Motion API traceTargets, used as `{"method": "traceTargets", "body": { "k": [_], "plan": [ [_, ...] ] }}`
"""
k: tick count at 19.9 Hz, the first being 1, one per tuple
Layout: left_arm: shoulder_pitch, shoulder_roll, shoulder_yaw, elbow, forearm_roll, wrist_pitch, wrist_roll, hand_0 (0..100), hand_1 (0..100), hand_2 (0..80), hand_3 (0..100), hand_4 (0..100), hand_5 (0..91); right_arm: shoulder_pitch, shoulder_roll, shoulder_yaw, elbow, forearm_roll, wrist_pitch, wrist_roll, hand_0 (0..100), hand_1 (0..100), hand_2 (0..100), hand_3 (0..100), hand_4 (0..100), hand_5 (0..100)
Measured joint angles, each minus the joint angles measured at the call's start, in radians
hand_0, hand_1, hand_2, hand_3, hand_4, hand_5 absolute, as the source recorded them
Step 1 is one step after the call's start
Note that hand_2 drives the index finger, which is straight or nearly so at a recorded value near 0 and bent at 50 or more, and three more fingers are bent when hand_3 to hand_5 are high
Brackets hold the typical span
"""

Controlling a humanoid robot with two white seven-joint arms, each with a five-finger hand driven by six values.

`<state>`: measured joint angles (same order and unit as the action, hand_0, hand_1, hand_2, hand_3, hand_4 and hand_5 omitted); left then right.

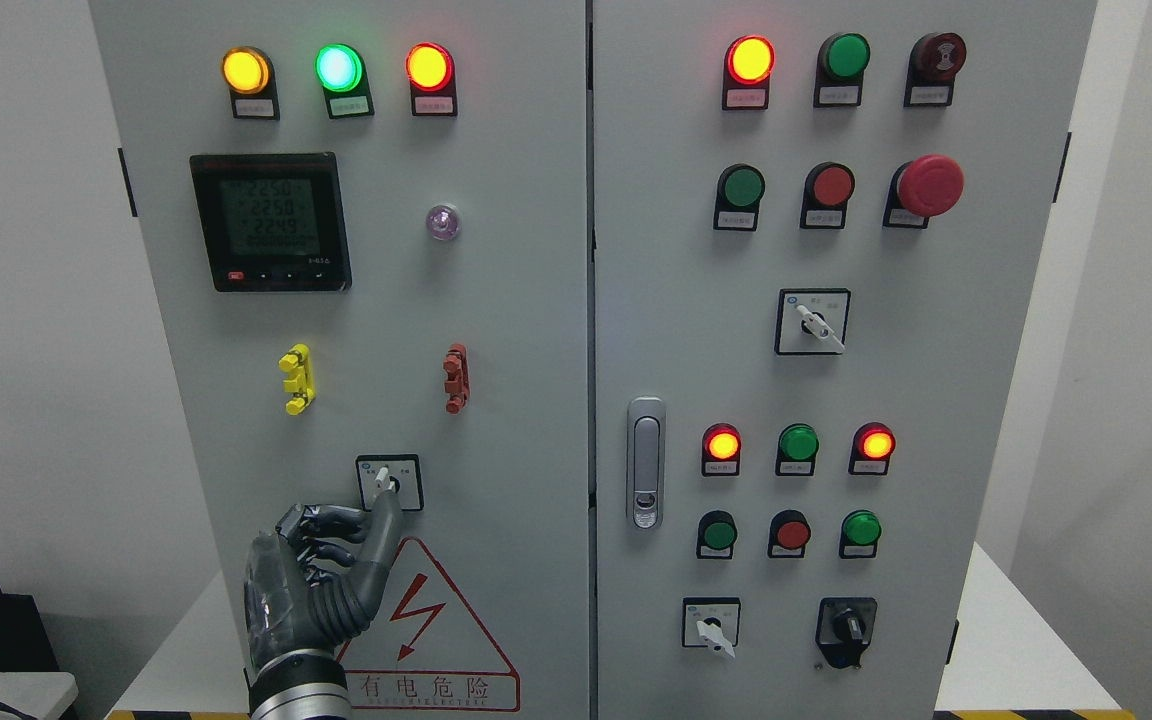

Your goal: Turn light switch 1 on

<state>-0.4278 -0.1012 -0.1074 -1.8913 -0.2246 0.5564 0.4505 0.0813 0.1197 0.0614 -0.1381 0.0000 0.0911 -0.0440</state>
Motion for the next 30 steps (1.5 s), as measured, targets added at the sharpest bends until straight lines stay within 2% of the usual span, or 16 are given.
{"method": "traceTargets", "body": {
  "k": [30],
  "plan": [
    [-0.035, -0.004, -0.014, 0.027, 0.035, 0.052, 0.022, 19, 51, 55.6, 71, 78, 78.7, 0.0, 0.0, 0.0, 0.0, 0.0, 0.0, 0.0, 12, 39, 0, 0, 0, 0]
  ]
}}
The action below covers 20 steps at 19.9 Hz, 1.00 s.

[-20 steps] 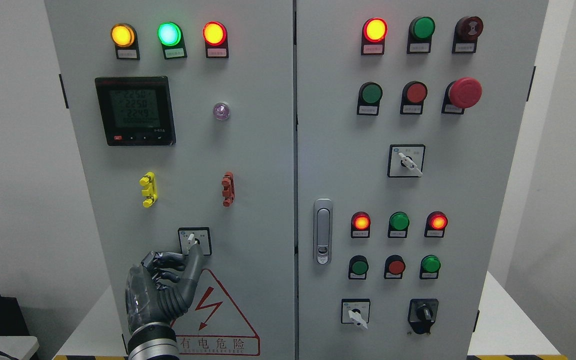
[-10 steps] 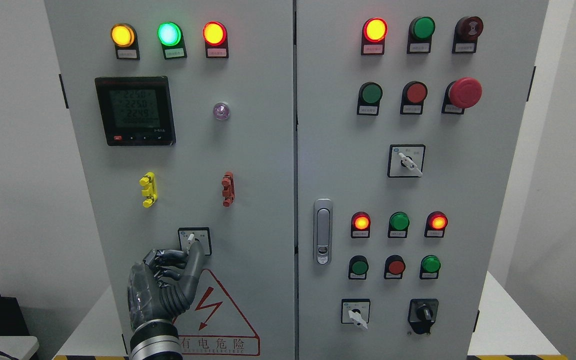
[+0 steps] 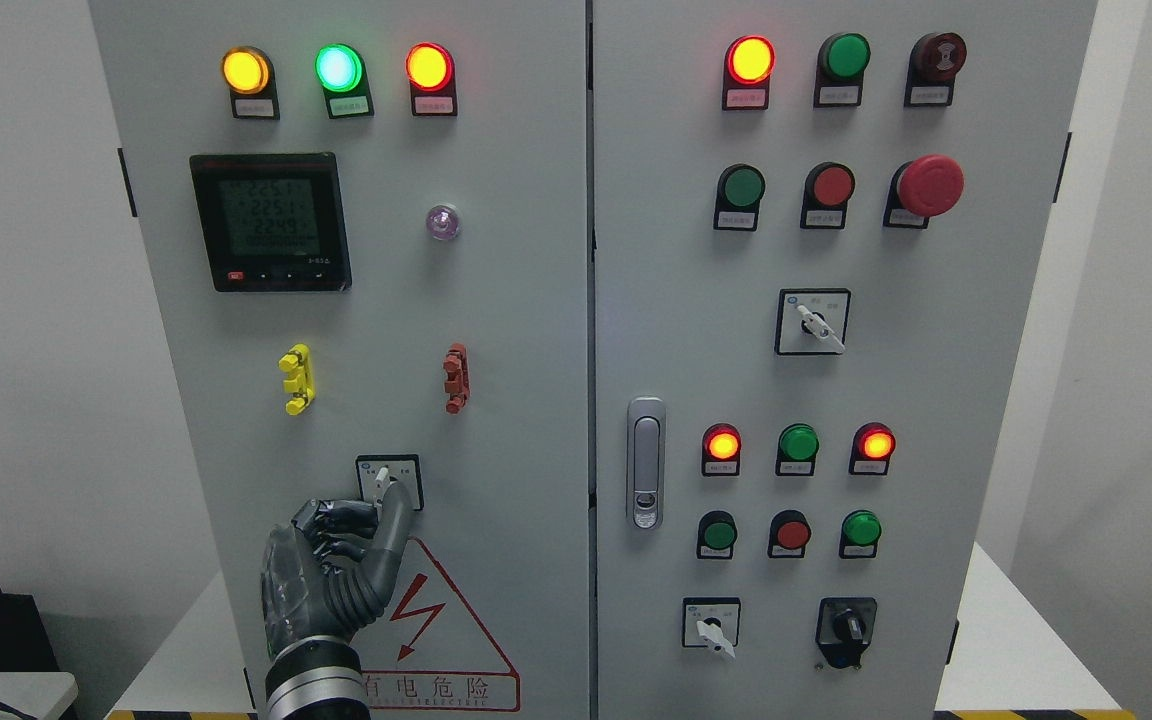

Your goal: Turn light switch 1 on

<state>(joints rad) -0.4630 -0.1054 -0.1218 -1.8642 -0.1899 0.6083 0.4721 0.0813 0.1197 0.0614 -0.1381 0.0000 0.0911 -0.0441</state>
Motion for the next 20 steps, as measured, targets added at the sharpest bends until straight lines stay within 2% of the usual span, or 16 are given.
{"method": "traceTargets", "body": {
  "k": [20],
  "plan": [
    [-0.011, -0.002, -0.005, 0.003, 0.006, 0.003, 0.001, 22, 48, 56.7, 73, 78, 79.5, 0.0, 0.0, 0.0, 0.0, 0.0, 0.0, 0.0, 12, 39, 0, 0, 0, 0]
  ]
}}
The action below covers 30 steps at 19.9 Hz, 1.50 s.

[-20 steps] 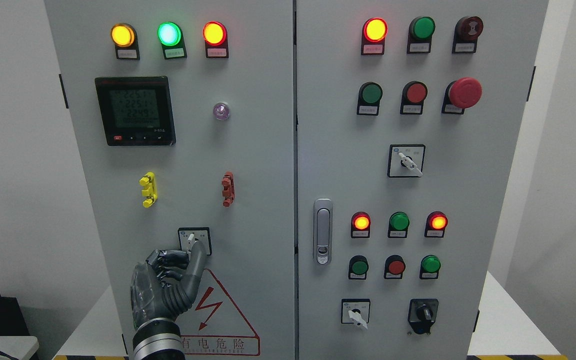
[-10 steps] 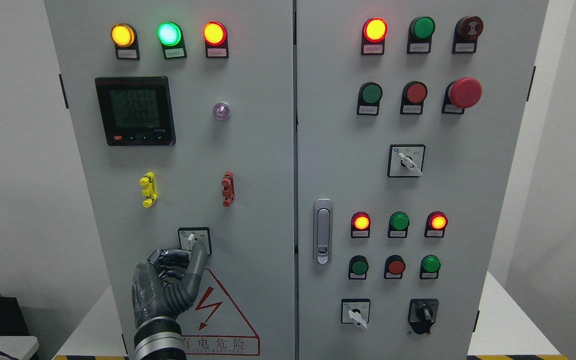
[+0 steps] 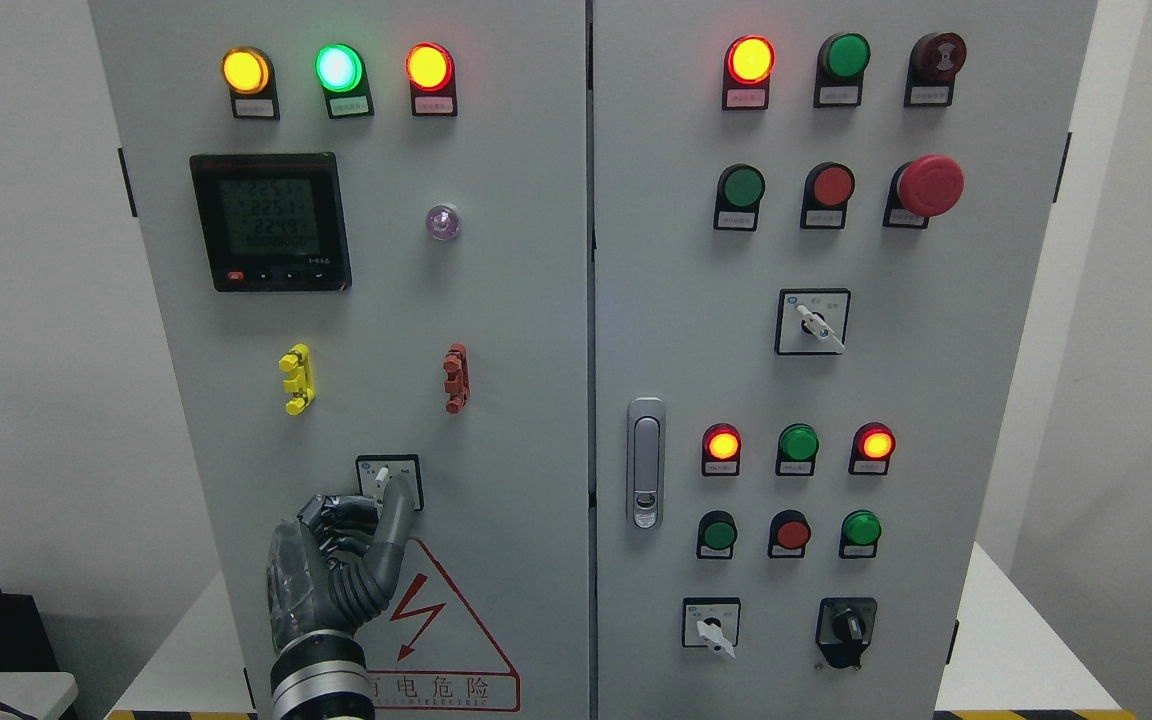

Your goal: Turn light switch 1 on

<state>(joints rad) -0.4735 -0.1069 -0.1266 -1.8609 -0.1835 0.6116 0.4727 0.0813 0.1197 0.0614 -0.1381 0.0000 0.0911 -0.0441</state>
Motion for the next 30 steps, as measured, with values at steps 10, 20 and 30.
{"method": "traceTargets", "body": {
  "k": [10, 20, 30],
  "plan": [
    [-0.002, -0.001, -0.002, 0.001, -0.002, 0.003, 0.0, 23, 47, 56.8, 73, 79, 79.5, 0.0, 0.0, 0.0, 0.0, 0.0, 0.0, 0.0, 12, 39, 0, 0, 0, 0],
    [-0.005, -0.002, -0.003, 0.001, -0.002, 0.003, 0.01, 25, 45, 57.0, 73, 79, 80.6, 0.0, 0.0, 0.0, 0.0, 0.0, 0.0, 0.0, 12, 39, 0, 0, 0, 0],
    [-0.005, -0.001, -0.006, 0.001, -0.002, 0.01, 0.011, 27, 46, 57.2, 73, 79, 80.8, 0.0, 0.0, 0.0, 0.0, 0.0, 0.0, 0.0, 12, 39, 0, 0, 0, 0]
  ]
}}
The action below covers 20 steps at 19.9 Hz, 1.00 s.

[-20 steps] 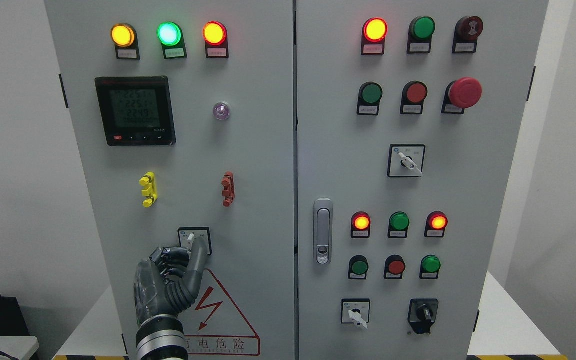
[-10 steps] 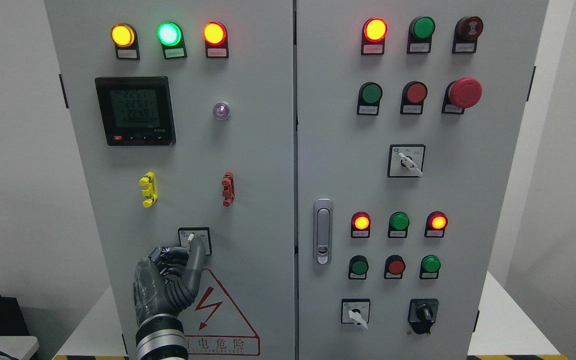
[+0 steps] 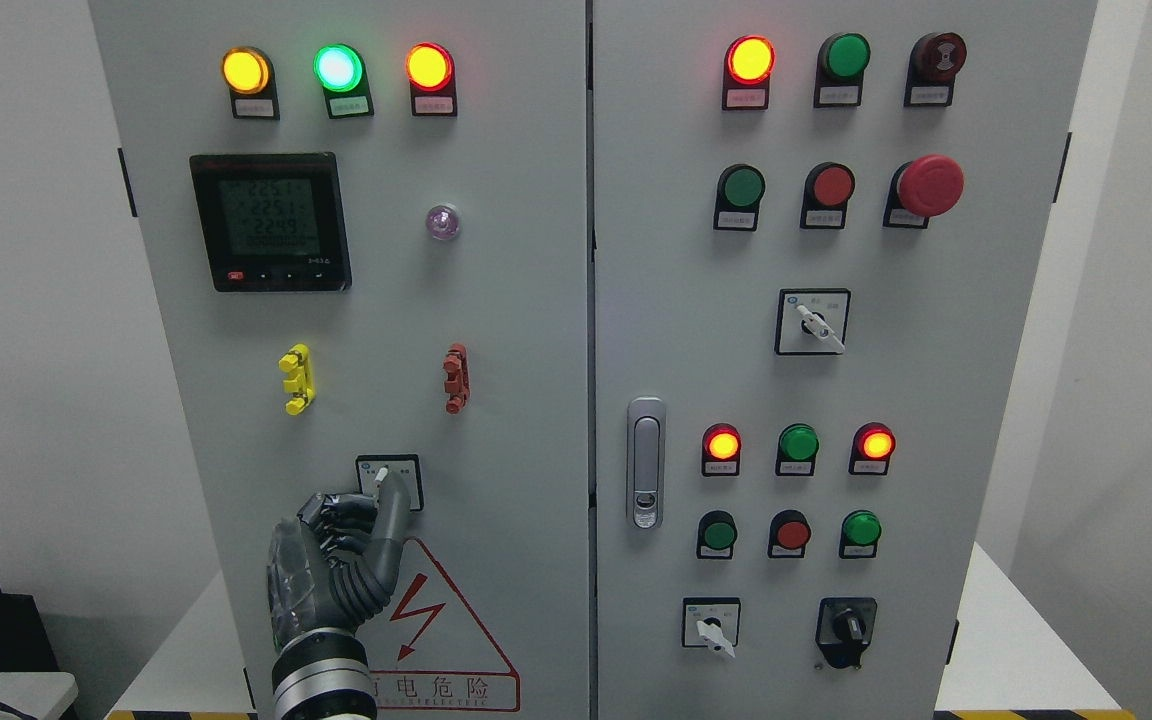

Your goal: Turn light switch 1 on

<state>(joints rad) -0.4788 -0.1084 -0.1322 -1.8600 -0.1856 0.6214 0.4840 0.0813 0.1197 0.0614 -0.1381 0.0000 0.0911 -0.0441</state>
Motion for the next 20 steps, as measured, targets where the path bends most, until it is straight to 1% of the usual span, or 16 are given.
{"method": "traceTargets", "body": {
  "k": [15, 20],
  "plan": [
    [-0.008, 0.0, -0.004, 0.001, -0.001, 0.003, 0.004, 32, 46, 57.6, 73, 79, 81.8, 0.0, 0.0, 0.0, 0.0, 0.0, 0.0, 0.0, 12, 39, 0, 0, 0, 0],
    [-0.009, 0.0, -0.004, 0.001, -0.001, 0.009, 0.002, 35, 44, 57.7, 74, 79, 82.1, 0.0, 0.0, 0.0, 0.0, 0.0, 0.0, 0.0, 12, 39, 0, 0, 0, 0]
  ]
}}
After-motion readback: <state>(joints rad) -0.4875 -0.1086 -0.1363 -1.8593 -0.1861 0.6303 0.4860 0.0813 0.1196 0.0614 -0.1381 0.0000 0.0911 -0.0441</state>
